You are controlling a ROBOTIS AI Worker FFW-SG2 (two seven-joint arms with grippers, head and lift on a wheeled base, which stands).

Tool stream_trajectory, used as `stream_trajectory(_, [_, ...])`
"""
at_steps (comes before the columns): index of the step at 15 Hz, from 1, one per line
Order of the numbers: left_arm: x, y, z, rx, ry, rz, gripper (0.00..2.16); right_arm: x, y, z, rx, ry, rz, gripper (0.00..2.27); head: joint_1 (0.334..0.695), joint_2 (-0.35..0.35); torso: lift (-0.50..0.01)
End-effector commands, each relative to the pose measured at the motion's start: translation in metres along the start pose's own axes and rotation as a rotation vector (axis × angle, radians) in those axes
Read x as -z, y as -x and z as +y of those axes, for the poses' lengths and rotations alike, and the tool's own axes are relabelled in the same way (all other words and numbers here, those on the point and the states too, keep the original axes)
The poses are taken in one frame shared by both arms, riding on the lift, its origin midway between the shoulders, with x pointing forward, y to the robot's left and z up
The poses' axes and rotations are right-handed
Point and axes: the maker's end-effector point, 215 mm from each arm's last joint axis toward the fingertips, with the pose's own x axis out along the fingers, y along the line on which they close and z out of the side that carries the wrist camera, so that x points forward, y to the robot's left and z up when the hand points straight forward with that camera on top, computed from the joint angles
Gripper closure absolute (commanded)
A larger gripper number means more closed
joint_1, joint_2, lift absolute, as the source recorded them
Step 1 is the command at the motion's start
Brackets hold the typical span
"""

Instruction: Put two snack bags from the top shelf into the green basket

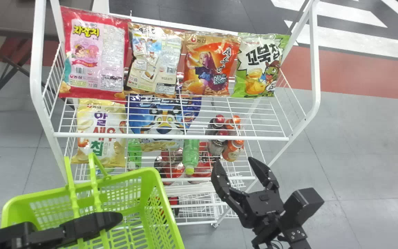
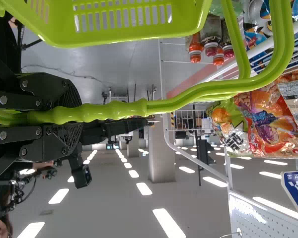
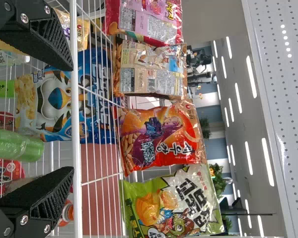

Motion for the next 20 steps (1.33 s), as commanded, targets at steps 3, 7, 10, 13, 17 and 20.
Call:
stream_trajectory(3, [0.013, 0.002, 0.000, -0.012, 0.000, 0.010, 2.14, -0.004, 0.008, -0.001, 0.004, -0.003, -0.023, 0.09, 0.695, -0.292, -0.001])
stream_trajectory(7, [0.016, 0.004, -0.005, -0.003, -0.007, 0.006, 2.14, -0.002, 0.011, 0.004, -0.006, -0.006, -0.021, 0.10, 0.695, -0.295, -0.001])
stream_trajectory(10, [0.018, 0.003, -0.006, -0.002, -0.008, 0.010, 2.15, -0.004, 0.010, 0.012, -0.017, -0.010, -0.024, 0.10, 0.695, -0.291, -0.001])
stream_trajectory(13, [0.020, 0.001, -0.007, -0.002, -0.010, 0.018, 2.14, -0.008, -0.015, 0.031, -0.049, -0.030, -0.019, 0.09, 0.695, -0.283, -0.001])
stream_trajectory(17, [0.025, 0.003, -0.007, 0.006, 0.000, 0.018, 2.15, -0.010, -0.060, 0.062, -0.073, -0.025, 0.010, 0.10, 0.695, -0.227, -0.001])
stream_trajectory(20, [0.030, 0.004, -0.007, 0.005, 0.002, 0.022, 2.14, -0.029, -0.096, 0.080, -0.061, -0.001, -0.030, 0.10, 0.695, -0.170, -0.001])
